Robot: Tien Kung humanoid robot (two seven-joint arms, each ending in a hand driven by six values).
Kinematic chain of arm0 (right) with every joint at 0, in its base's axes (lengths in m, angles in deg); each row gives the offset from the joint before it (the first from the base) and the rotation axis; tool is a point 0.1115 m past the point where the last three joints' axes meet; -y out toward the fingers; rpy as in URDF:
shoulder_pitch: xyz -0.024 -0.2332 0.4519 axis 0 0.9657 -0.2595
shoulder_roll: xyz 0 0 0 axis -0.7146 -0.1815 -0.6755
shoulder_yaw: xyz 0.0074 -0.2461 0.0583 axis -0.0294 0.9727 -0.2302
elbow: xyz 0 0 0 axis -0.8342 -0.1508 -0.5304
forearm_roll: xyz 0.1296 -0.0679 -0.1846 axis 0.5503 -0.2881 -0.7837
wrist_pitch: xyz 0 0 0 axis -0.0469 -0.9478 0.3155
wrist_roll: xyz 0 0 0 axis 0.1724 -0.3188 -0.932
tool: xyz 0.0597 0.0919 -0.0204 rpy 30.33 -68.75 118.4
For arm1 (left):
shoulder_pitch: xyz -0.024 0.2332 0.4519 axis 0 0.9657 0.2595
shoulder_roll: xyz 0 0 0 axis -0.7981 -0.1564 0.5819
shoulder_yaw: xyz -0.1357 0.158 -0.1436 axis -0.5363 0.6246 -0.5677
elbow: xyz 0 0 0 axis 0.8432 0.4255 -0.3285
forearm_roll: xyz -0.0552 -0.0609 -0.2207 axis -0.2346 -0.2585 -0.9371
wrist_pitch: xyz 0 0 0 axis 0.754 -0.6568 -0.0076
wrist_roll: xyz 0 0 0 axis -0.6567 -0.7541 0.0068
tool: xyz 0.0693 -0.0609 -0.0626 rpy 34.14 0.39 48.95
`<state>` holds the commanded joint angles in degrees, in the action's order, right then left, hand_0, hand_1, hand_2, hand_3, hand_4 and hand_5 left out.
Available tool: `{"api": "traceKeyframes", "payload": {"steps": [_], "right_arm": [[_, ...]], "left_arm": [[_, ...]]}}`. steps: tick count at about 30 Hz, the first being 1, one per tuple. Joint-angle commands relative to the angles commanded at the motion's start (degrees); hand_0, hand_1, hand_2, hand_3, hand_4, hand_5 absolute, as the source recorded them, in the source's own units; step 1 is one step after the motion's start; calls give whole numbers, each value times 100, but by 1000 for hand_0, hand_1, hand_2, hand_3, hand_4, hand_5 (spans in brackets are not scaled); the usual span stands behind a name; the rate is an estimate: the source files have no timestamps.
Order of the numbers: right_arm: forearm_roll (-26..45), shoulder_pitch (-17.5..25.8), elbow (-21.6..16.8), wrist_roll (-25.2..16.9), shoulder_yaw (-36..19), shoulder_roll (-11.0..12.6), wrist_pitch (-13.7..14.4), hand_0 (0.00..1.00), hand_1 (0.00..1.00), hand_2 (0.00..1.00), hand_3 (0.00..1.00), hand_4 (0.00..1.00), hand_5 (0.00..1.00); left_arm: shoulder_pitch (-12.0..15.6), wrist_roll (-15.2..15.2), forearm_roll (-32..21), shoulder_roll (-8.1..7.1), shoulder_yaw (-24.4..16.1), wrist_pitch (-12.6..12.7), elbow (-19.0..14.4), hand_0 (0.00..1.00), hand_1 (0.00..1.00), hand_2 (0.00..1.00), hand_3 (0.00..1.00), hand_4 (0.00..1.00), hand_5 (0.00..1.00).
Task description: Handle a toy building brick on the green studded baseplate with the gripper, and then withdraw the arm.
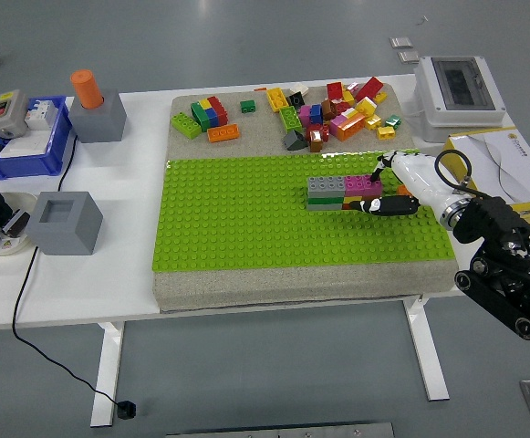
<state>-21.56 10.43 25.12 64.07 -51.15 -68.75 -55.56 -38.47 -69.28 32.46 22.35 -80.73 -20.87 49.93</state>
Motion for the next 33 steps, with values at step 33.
{"api": "traceKeyframes", "payload": {"steps": [33], "right_arm": [[333,133,-713,-170,-695,260,386,825,800,843,577,998,719]], "left_arm": [[53,-39,-22,8,47,40,0,786,799,751,423,998,886]]}}
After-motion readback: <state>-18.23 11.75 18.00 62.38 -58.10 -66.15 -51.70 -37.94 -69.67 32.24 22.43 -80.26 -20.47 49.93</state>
